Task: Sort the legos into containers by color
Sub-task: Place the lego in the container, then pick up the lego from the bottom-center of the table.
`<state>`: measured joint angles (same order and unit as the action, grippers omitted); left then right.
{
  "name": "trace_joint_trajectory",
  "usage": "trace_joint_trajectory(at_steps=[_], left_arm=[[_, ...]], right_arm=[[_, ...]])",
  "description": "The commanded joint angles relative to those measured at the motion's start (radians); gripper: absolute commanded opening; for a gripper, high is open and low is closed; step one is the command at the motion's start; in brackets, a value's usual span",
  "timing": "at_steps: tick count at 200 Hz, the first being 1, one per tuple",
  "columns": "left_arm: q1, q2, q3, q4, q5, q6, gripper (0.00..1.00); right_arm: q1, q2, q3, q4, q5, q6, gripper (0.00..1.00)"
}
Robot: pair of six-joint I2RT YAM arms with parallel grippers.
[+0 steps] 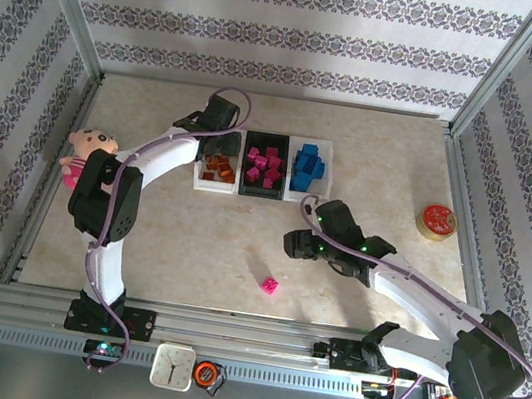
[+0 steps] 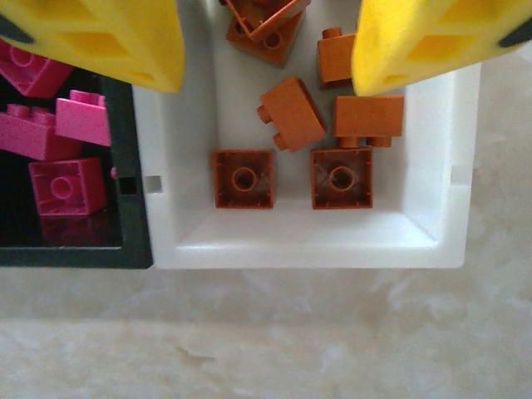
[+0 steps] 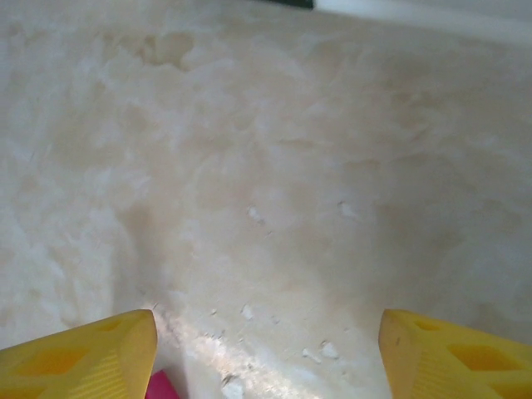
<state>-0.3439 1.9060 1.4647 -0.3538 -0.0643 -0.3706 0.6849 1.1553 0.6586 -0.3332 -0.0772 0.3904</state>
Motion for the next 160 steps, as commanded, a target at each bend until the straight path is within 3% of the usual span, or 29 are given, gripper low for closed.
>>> trace_joint_trajectory(at_steps=[1,47,58,89,130,160], left_arm=[[0.012,-0.09,-0.011,-0.012,0.063,-0.017,0.63],[-0.014,-0.399,-0.28,0.08,0.159,-0.092,0.88],[-0.018,-0.49,-0.361,0.092,0.166,-0.112,1.0],[-0.02,-0.726,-0.574,0.073,0.143,-0.151,1.0],[-0.021,-0.951,-0.725,-0.011,0.102,-0.182,1.0],[-0.02,-1.039,-0.791,-0.038,0.081,-0.212,1.0]], right_arm=[[0.053,0.008,-0.017,-0.019,-0.038,-0.01,0.71],[0.205,0.127,-0.016,-0.023,-0.053,-0.001,0.73],[0.241,0.158,-0.007,-0.027,-0.044,0.002,0.73],[0.331,0.227,0.019,-0.042,-0.015,0.003,0.73],[0.387,0.312,0.047,-0.064,0.04,-0.006,0.69],[0.4,0.331,0.066,-0.052,0.045,-0.005,0.51]])
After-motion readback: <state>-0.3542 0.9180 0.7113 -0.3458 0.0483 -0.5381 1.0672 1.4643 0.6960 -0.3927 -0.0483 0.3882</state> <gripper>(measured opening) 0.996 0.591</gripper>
